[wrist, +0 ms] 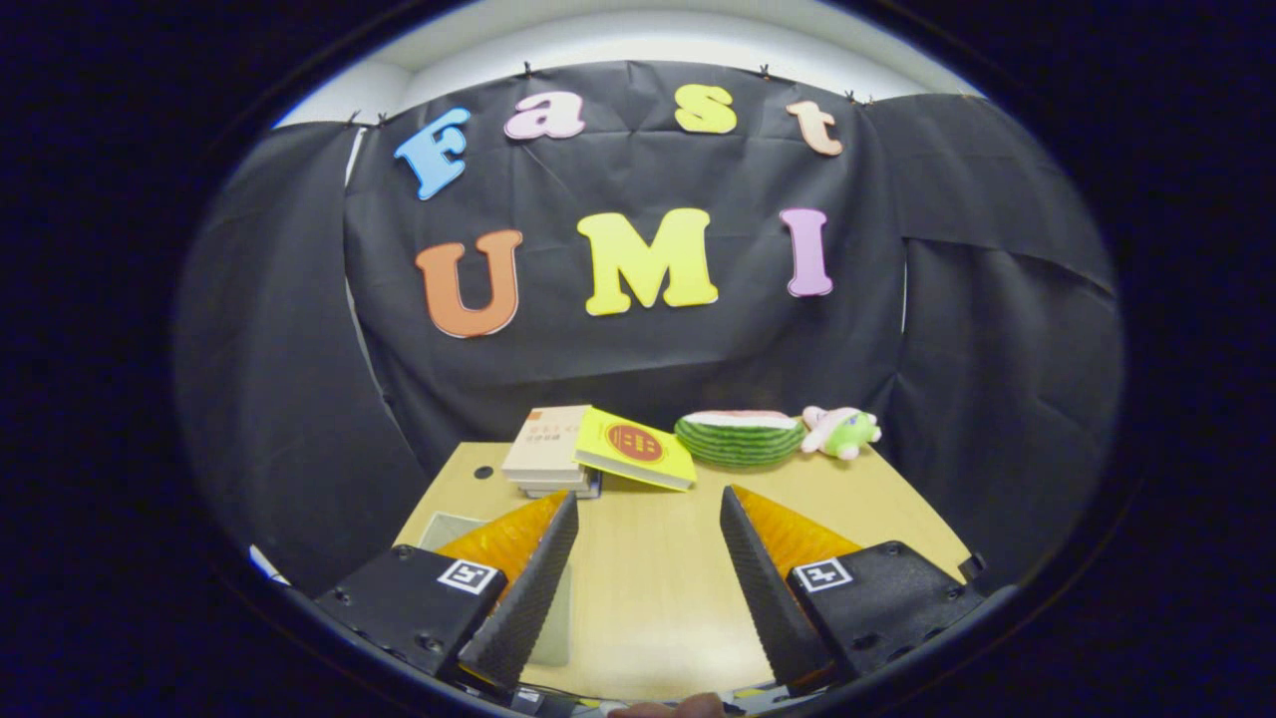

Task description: Open the storage box then place both shoes into the box .Put the left shoe in first, then the right shoe, with the right side of both shoes facing outward in a uniform manner.

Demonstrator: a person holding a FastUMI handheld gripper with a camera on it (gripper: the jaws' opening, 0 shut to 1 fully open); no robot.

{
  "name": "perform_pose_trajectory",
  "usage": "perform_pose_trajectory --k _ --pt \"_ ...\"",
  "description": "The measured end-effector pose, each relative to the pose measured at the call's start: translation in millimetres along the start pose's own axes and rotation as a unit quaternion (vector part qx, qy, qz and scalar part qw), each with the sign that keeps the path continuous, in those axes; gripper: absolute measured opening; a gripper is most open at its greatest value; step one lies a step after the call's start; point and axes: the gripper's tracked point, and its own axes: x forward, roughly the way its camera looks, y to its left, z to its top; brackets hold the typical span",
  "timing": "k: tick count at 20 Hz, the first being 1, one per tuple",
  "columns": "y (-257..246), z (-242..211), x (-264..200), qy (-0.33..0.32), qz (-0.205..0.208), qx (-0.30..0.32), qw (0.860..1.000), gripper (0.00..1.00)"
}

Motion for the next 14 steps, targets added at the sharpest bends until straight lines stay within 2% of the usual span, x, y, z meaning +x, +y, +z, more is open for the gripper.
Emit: perform_pose_trajectory --k 6,14 --pt "-1.7 -13.6 -10.3 -0.031 0.025 -0.004 0.999 0.93" --pt "-7.9 -17.5 -13.6 -0.051 0.036 -0.021 0.998 0.93"
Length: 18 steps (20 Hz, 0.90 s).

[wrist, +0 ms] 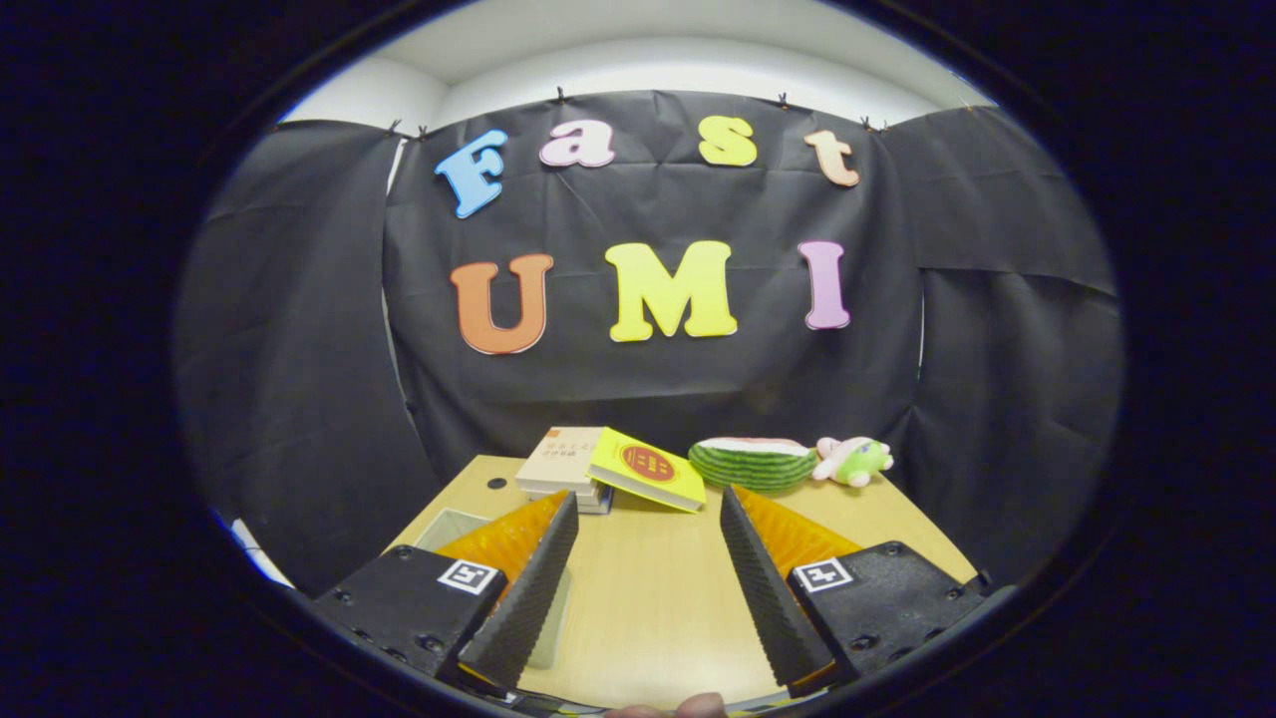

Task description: Open the storage box then place both shoes into the box .Put the left shoe in first, then the right shoe, with the right side of both shoes facing outward in a uniform manner.

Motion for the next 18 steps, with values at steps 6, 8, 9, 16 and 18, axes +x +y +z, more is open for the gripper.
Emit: perform_pose_trajectory --k 6,8,9,16,18 --pt "0.0 -0.6 3.2 0.000 0.004 -0.003 1.000 0.93" --pt "-0.8 2.8 5.2 -0.003 0.004 -0.003 1.000 0.93" --pt "-1.0 3.6 6.1 -0.005 0.004 -0.005 1.000 0.93" --pt "-5.1 3.8 10.8 -0.001 0.002 -0.007 1.000 0.93" --pt "-6.3 3.5 11.8 -0.002 0.000 -0.010 1.000 0.93"
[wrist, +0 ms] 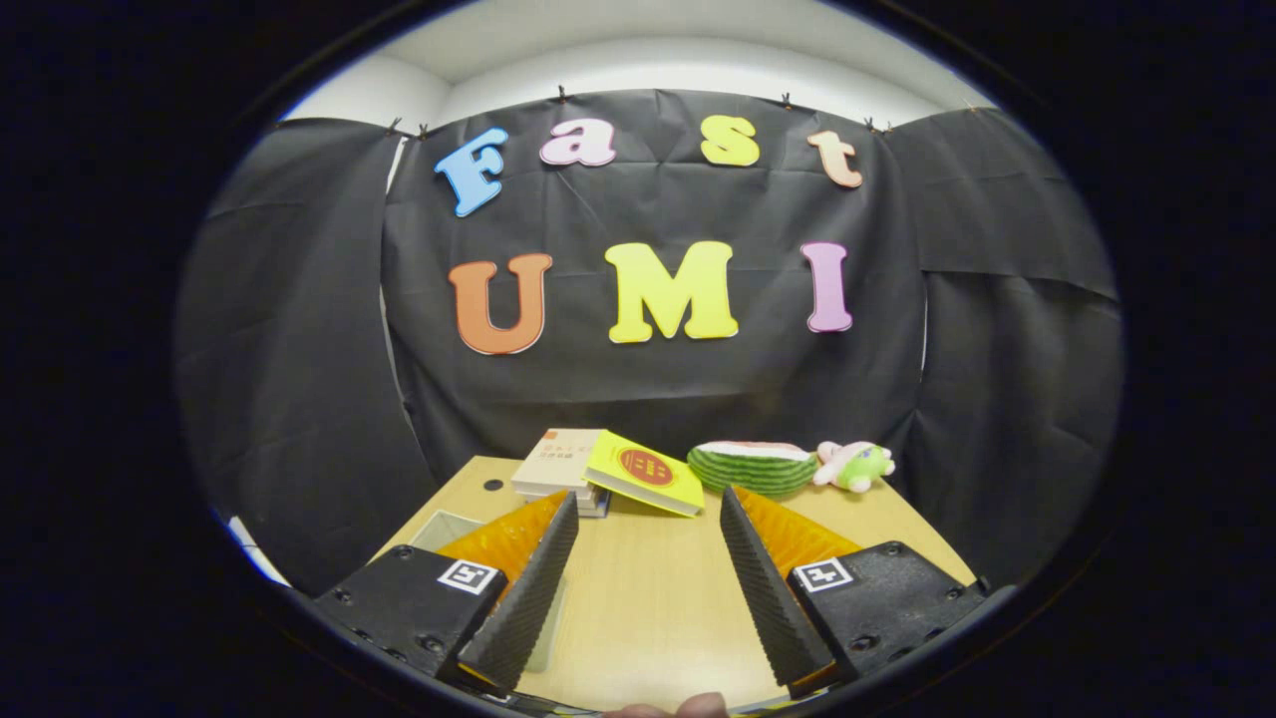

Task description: Open the storage box then place both shoes into the box .Put the left shoe in first, then the right shoe, with the right side of both shoes facing outward in a uniform manner.

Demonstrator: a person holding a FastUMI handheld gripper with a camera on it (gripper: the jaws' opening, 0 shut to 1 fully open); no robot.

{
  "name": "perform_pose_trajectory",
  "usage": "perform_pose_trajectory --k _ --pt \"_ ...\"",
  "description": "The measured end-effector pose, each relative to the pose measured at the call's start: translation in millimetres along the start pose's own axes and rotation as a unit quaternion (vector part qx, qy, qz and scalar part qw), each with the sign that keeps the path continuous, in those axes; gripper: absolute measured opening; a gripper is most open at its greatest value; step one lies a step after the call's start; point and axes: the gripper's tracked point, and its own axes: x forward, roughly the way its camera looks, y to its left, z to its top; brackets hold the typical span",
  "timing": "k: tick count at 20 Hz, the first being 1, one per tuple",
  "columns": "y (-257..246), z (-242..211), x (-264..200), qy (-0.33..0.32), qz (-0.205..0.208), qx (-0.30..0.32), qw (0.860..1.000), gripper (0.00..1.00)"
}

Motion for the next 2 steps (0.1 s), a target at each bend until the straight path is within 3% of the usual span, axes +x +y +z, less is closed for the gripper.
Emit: perform_pose_trajectory --k 2 --pt "-0.6 0.0 1.8 0.000 0.000 0.001 1.000 0.93"
